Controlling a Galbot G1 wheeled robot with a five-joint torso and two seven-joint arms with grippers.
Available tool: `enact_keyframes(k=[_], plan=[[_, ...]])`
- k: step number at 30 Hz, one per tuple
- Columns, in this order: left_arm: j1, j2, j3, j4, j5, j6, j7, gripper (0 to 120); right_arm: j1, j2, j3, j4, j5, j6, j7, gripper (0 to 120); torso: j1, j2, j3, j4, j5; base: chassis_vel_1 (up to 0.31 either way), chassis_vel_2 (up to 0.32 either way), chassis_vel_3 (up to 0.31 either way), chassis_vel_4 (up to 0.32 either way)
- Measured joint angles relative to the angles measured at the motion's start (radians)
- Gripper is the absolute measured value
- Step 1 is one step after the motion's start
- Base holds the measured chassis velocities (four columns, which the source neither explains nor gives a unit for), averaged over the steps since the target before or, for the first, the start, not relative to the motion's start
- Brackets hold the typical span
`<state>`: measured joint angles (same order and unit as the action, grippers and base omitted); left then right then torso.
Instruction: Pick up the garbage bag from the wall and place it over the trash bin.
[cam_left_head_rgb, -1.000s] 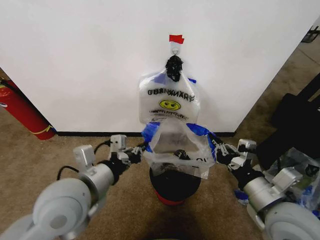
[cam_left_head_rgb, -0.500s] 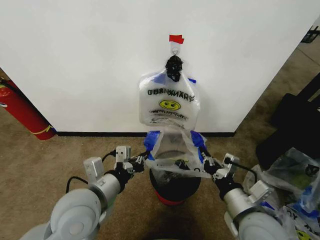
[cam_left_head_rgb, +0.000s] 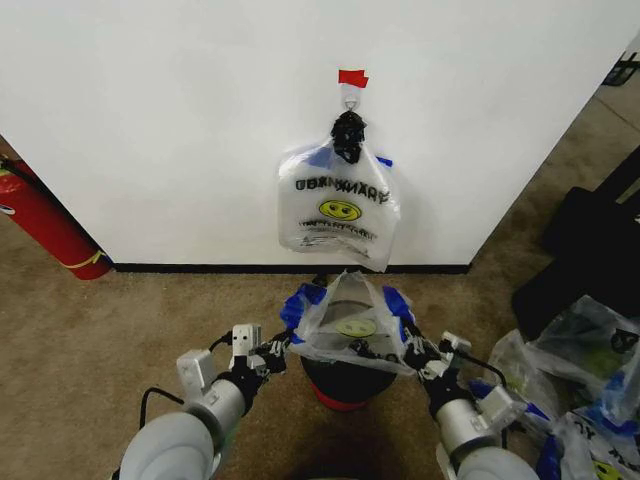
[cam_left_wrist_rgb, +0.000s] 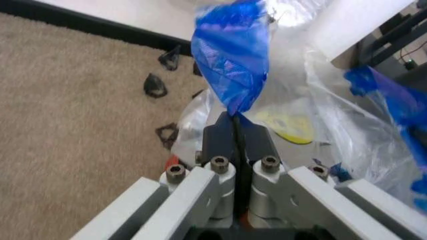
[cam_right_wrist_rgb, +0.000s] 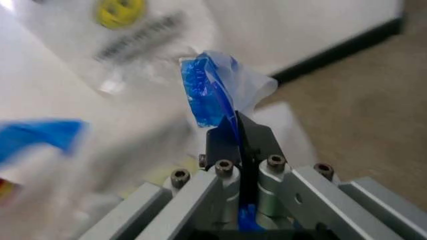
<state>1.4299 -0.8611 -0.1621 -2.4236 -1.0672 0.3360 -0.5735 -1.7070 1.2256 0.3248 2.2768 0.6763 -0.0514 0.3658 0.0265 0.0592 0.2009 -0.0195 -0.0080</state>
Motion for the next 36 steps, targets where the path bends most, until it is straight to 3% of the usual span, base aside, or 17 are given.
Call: enact_keyframes(k=[7,19,27,36], plan=[[0.075,-0.003,-0.006,-0.023,0.026,0.011,-0.015,0,-0.079,0.031,-0.006,-0.023,-0.102,-0.004,0.040,0,0.000,0.000,0.000,0.0002,-0.0001,0.000,0.000,0.000,0.000],[0.122,0.024,0.011,0.005,0.019,0.070,-0.041,0,-0.052,0.042,-0.026,-0.141,-0.137,-0.046,0.072,0,0.000,0.000,0.000,0.0003,0.0000,0.000,0.000,0.000,0.000],[-0.004,0.015,0.128,0.094,0.010,0.102,-0.053,0,0.045,0.031,-0.028,-0.222,-0.094,-0.079,0.085,0,0.000,0.000,0.000,0.0002,0.0000,0.000,0.000,0.000,0.000],[-0.076,0.014,0.172,0.170,0.019,0.105,-0.049,0,0.098,0.027,-0.023,-0.268,-0.082,-0.079,0.080,0,0.000,0.000,0.000,0.0003,0.0001,0.000,0.000,0.000,0.000]])
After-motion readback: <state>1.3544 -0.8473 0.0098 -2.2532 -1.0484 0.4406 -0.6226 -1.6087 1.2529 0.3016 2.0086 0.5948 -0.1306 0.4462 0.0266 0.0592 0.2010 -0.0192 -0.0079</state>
